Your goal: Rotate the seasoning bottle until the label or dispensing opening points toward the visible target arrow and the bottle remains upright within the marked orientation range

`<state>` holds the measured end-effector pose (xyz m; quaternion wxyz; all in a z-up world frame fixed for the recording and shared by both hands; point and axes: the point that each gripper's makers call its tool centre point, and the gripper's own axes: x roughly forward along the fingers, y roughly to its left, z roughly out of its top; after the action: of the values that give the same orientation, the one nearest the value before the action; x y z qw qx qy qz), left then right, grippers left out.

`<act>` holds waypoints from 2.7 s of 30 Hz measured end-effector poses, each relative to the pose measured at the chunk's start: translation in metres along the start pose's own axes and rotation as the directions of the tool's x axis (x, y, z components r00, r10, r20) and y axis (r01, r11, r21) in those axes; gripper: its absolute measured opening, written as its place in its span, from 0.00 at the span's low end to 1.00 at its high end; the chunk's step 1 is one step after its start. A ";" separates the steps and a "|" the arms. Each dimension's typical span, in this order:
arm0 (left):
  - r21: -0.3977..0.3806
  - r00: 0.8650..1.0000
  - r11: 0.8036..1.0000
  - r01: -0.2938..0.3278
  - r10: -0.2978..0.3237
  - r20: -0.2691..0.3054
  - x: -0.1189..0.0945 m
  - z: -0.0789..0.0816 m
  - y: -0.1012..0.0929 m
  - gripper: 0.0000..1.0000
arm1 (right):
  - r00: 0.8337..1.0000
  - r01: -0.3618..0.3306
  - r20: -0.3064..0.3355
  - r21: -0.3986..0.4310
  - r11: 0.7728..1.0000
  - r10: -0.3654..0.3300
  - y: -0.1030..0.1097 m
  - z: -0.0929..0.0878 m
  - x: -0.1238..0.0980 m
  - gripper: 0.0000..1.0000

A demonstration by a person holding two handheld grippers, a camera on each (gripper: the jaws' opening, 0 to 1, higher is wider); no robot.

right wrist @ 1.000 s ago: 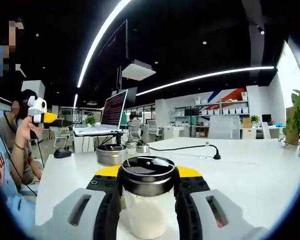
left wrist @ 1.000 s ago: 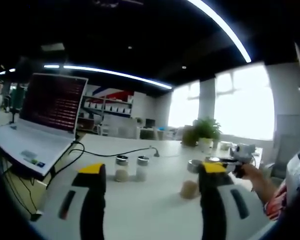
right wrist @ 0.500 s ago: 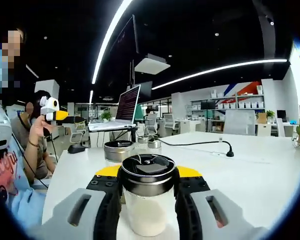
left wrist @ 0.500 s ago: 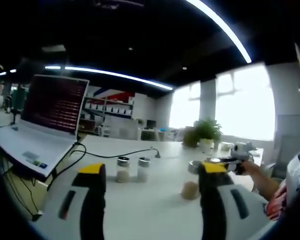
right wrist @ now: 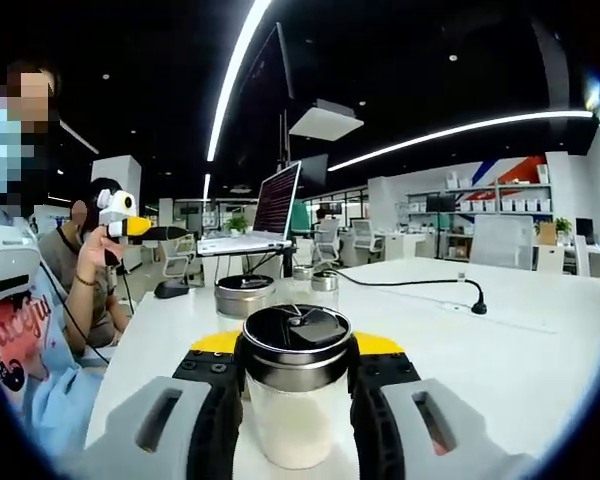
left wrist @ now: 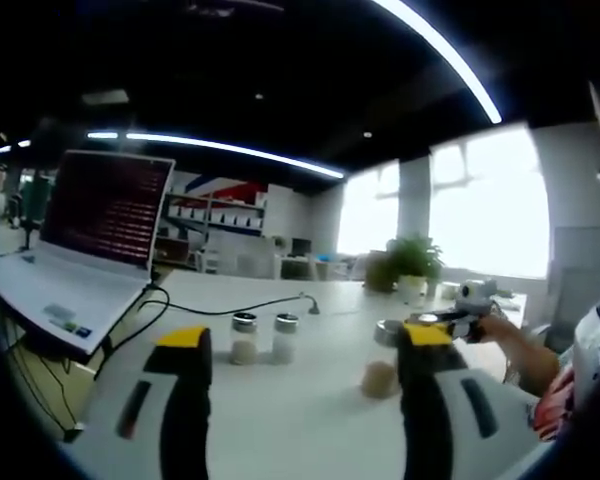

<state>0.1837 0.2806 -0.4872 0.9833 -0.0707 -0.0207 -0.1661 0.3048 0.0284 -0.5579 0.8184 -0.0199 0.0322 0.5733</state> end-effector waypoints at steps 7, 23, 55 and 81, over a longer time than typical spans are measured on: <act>-0.002 1.000 1.000 -0.005 0.005 0.005 -0.002 0.001 0.002 0.80 | 0.999 -0.045 -0.019 -0.003 0.999 0.045 0.002 -0.001 0.000 0.40; -0.001 1.000 1.000 -0.002 0.002 0.000 -0.001 0.000 0.001 0.80 | 0.993 -0.114 -0.025 -0.001 0.993 0.114 0.002 -0.003 -0.001 0.40; 0.004 1.000 1.000 -0.003 0.003 -0.003 0.000 0.001 0.002 0.81 | 0.995 -0.066 -0.081 -0.026 0.997 0.064 -0.002 -0.002 -0.006 0.56; 0.011 1.000 1.000 0.009 -0.008 -0.027 0.003 -0.006 -0.001 0.81 | 0.921 0.388 -0.076 0.057 0.920 -0.383 -0.014 0.008 -0.045 0.72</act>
<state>0.1863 0.2783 -0.4926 0.9832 -0.0626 -0.0084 -0.1711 0.3026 -0.0178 -0.5469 0.9140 -0.0150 0.0737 0.3986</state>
